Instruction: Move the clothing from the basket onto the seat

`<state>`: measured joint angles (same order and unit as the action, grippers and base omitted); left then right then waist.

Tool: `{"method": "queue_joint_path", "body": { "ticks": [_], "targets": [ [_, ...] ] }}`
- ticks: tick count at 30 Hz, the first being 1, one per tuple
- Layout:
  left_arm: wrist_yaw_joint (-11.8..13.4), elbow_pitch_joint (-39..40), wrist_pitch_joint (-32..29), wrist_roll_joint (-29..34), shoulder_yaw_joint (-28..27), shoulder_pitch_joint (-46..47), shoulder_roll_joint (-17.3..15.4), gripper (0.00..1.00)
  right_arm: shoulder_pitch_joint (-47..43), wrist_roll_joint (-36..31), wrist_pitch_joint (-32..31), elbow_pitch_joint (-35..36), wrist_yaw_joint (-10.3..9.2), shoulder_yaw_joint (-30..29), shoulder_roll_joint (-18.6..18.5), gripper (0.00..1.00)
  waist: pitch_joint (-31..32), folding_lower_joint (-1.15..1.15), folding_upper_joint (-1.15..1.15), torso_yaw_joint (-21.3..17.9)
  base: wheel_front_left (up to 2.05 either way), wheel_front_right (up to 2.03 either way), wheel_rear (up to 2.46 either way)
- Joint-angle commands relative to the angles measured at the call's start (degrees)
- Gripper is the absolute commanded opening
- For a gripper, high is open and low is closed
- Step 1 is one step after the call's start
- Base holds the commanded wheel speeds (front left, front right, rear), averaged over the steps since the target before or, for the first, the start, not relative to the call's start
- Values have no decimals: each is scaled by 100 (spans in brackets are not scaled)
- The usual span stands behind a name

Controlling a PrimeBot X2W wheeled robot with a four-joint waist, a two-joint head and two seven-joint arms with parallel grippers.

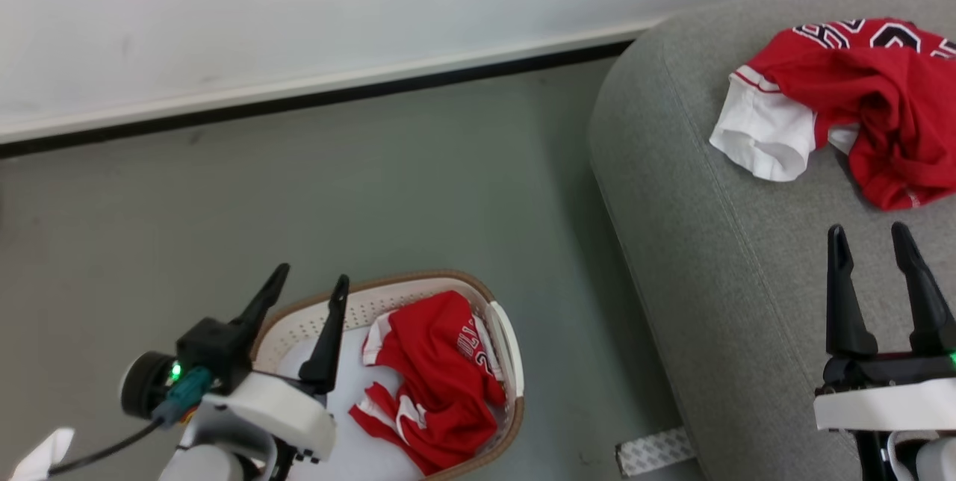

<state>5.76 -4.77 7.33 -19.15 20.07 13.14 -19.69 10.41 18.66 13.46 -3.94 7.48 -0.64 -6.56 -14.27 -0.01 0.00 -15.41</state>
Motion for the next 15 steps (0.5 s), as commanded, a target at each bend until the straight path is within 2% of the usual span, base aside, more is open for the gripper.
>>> {"method": "queue_joint_path", "body": {
  "ticks": [1,6,12,15],
  "targets": [
    [-56,-75,-79,33,42,129,-31,100,126,58,35,-36,3,-15,-17,100,-232,1,0,-145,0,0,0],
    [-363,-549,-462,134,375,592,-47,100,455,100,113,-120,3,-30,11,100,-696,1,0,-264,0,0,0],
    [-801,-1507,-988,281,795,1120,-83,100,813,139,169,-162,3,-47,100,100,-1244,1,0,-438,0,0,0],
    [-926,-1950,-1171,330,928,1355,-77,100,979,155,168,-146,3,-47,168,100,-1501,1,0,-545,0,0,0]
  ]
}}
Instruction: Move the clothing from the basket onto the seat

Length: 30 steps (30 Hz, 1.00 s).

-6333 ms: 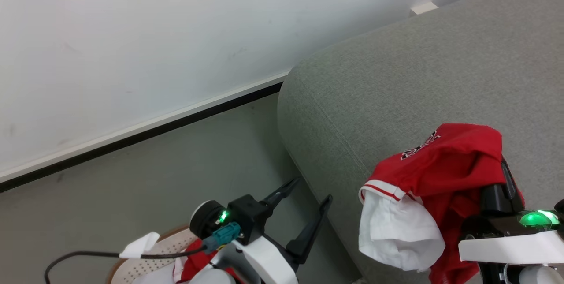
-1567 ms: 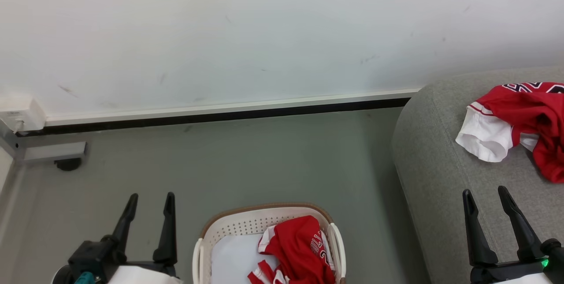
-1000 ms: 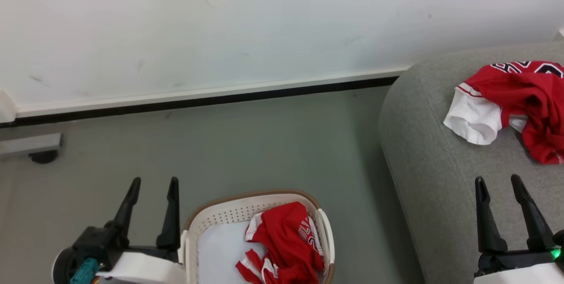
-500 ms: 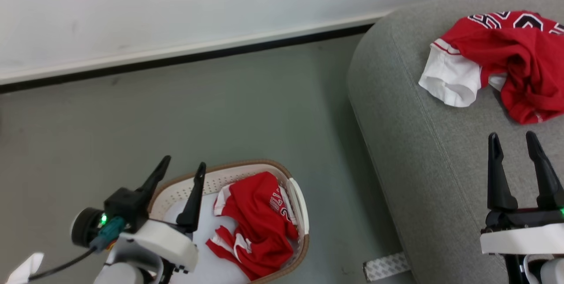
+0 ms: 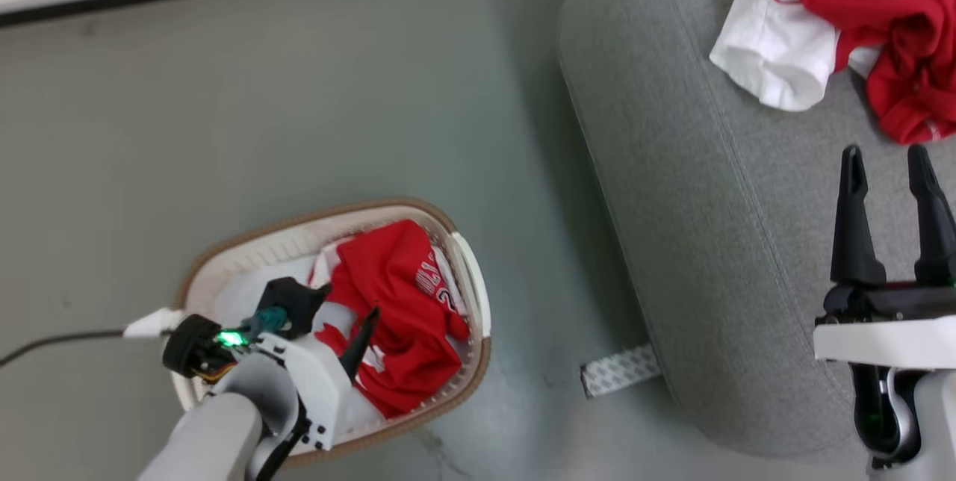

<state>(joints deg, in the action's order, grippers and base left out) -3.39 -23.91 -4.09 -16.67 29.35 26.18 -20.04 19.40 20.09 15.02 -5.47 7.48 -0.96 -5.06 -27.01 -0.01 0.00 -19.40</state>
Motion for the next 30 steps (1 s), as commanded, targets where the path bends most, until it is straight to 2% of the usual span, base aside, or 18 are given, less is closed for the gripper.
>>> {"method": "queue_joint_path", "body": {
  "ticks": [1,7,13,19,27,28,29,30],
  "targets": [
    [-61,-188,-76,68,32,122,-33,100,138,15,16,34,3,-35,38,100,-297,1,0,-178,0,0,0],
    [-302,-969,-568,-94,311,518,-29,100,358,53,12,234,3,-65,140,100,-734,1,0,-367,0,0,0],
    [-389,-1606,-994,-228,585,927,-49,100,485,112,13,405,3,11,199,100,-1118,1,0,-535,0,0,0],
    [-406,-2150,-1329,-312,811,1243,-78,100,540,280,13,514,3,139,216,100,-1423,1,0,-724,0,0,0],
    [-327,-2704,-1395,-324,847,1614,17,100,566,505,13,633,3,264,217,100,-1695,1,0,-907,0,0,0],
    [-322,-2821,-1321,-354,824,1718,37,75,589,566,13,645,3,292,217,100,-1749,1,0,-938,0,0,0],
    [-322,-2821,-1321,-354,824,1718,37,75,589,566,13,645,3,292,217,100,-1749,1,0,-938,0,0,0],
    [-323,-2883,-1302,-364,824,1754,59,42,602,593,14,642,3,305,218,100,-1764,1,0,-946,0,0,0]
  ]
}}
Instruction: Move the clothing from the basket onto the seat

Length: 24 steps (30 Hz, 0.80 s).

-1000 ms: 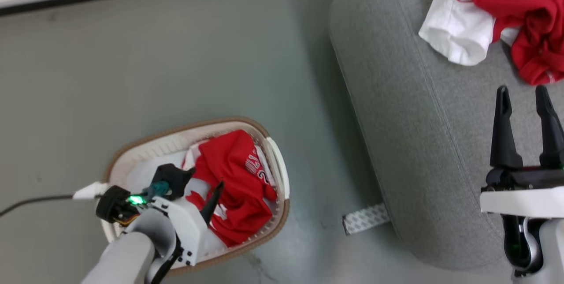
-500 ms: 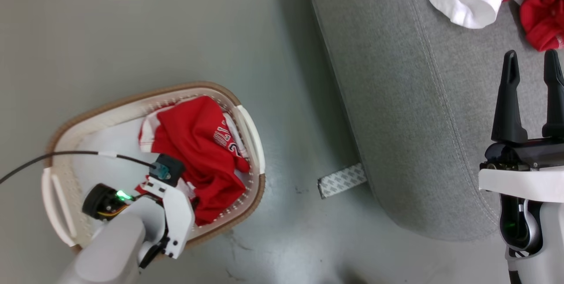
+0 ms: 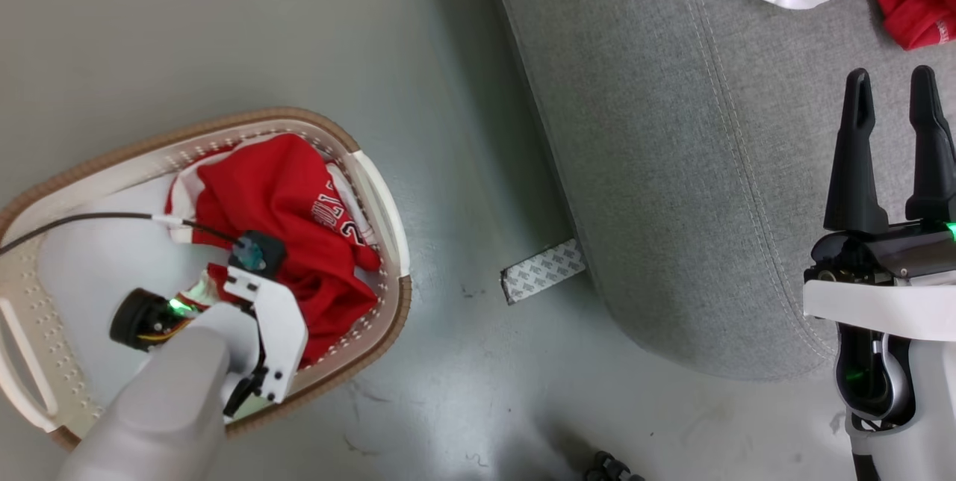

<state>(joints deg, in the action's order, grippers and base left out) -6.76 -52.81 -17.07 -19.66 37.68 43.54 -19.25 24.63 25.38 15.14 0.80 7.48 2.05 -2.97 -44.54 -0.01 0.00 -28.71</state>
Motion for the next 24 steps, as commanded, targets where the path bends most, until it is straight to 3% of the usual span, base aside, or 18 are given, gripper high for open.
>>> {"method": "queue_joint_path", "body": {
  "ticks": [1,14,24],
  "targets": [
    [9,-32,27,-74,4,54,7,0,92,79,1,10,3,9,8,100,-23,1,0,-17,0,0,0],
    [-65,-469,415,-270,146,268,262,0,135,-25,2,-106,2,12,7,100,186,1,0,132,0,0,0],
    [-68,-527,1163,-823,241,-159,719,0,-114,-421,1,-169,2,-126,3,100,1251,1,0,597,0,0,0]
  ]
}}
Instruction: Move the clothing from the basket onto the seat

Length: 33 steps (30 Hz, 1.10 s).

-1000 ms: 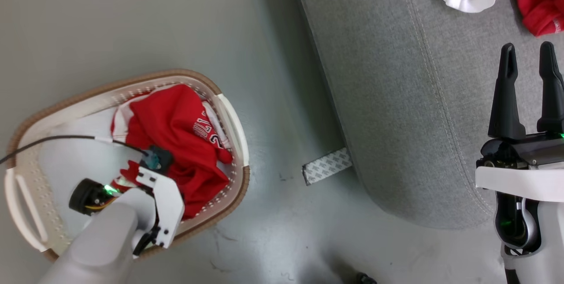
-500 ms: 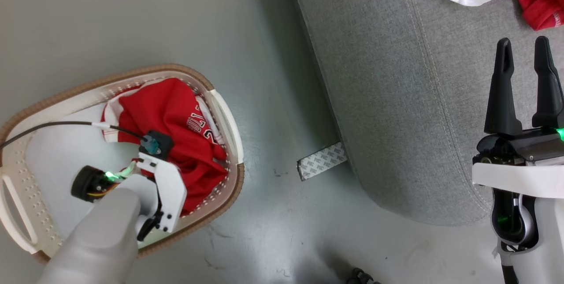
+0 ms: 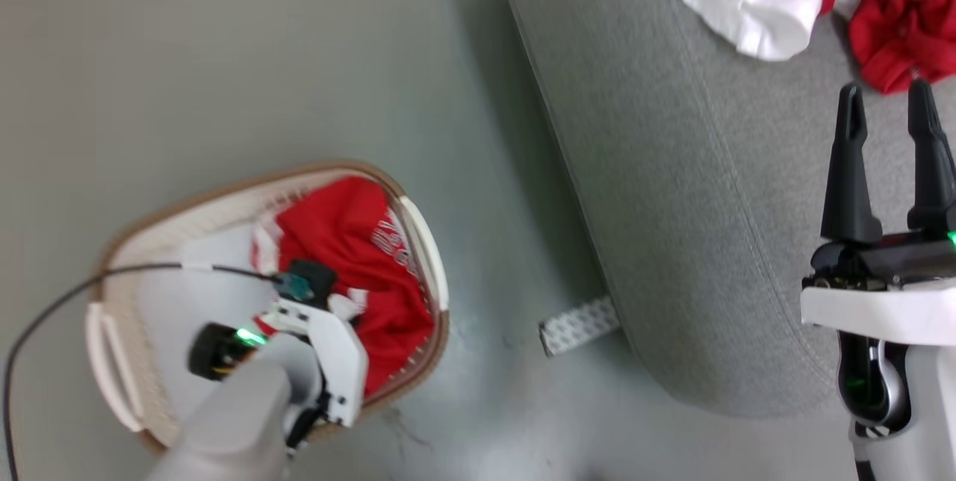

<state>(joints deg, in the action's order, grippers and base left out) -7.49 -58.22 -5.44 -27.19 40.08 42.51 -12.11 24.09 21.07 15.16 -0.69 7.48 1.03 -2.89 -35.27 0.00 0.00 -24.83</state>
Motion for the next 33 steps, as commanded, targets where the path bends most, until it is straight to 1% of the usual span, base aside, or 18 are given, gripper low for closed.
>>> {"method": "queue_joint_path", "body": {
  "ticks": [1,6,12,17,21,23,28,33],
  "targets": [
    [5,51,99,-154,17,-110,57,0,-108,-45,0,-26,3,-33,-4,100,460,0,0,273,0,0,0],
    [7,295,578,-476,169,-340,188,0,-363,-272,0,-96,3,-35,-41,100,1139,0,0,575,0,0,0],
    [6,663,1084,-839,336,-608,267,0,-666,-282,-1,-226,3,37,-165,100,1862,0,0,868,0,0,0],
    [6,1104,1441,-998,432,-764,243,0,-953,-229,-37,-294,3,95,-221,100,2330,0,0,1100,0,0,0],
    [12,1537,1623,-1124,370,-825,185,0,-1142,-187,-112,-295,3,184,-249,100,2603,0,0,1269,0,0,0],
    [49,1784,1649,-1133,337,-839,132,0,-1216,-160,-142,-298,3,252,-250,100,2710,0,0,1342,0,0,0],
    [252,2571,1633,-1157,218,-841,-21,0,-1407,-103,-196,-344,3,387,-206,100,2946,0,0,1501,0,0,0],
    [514,3596,1498,-1129,81,-729,-244,0,-1560,-29,-197,-444,2,563,-195,100,3151,0,0,1631,0,0,0]
  ]
}}
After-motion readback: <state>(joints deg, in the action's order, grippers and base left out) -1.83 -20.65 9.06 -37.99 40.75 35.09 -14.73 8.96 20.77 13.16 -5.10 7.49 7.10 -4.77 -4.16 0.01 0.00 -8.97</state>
